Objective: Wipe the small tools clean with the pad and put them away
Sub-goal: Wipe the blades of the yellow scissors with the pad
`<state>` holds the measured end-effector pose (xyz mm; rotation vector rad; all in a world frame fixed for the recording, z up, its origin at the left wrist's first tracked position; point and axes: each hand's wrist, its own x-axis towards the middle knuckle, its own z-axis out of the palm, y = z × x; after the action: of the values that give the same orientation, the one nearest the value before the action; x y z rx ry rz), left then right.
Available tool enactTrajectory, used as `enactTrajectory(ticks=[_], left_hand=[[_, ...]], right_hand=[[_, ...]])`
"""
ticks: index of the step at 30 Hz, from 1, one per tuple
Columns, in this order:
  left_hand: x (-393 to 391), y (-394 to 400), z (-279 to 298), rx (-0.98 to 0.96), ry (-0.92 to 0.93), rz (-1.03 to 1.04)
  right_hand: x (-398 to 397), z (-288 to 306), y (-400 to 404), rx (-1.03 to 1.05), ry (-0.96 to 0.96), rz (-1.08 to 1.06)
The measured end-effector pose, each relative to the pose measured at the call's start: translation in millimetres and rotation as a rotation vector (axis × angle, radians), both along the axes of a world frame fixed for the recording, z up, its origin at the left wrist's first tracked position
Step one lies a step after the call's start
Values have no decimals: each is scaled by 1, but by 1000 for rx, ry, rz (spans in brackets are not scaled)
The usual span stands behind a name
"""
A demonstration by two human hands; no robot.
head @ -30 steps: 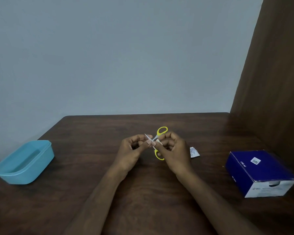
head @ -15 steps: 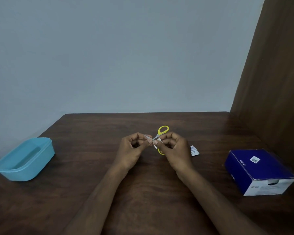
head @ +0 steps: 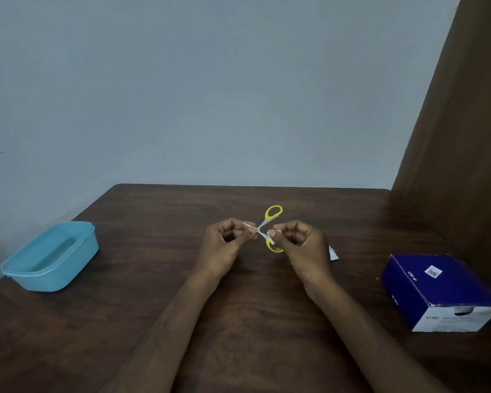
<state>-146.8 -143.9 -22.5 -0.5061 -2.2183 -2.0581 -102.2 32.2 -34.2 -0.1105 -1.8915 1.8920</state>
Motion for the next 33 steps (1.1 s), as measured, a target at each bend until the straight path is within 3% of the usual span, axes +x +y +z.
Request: enactTrajectory(ticks=[5,10,16,20,24,33], left_hand=[[1,1,-7,-103,34,51],[-2,0,-10,-206,65,66],[-7,7,-14,-327,109,166],[-6,6,-15,-361,69,104],[-5,5,-15,-416,75,119],[-6,2,-18,-411,111,167]], right_hand=[[-1,5,4,121,111,-178],[-11,-2,1,276,102,-134],[-19,-3,6,226,65,-172],[-18,-3,1,440,112,-129],[-20,0,7,615,125,-219],[-13,-3,13,604,31,-141]])
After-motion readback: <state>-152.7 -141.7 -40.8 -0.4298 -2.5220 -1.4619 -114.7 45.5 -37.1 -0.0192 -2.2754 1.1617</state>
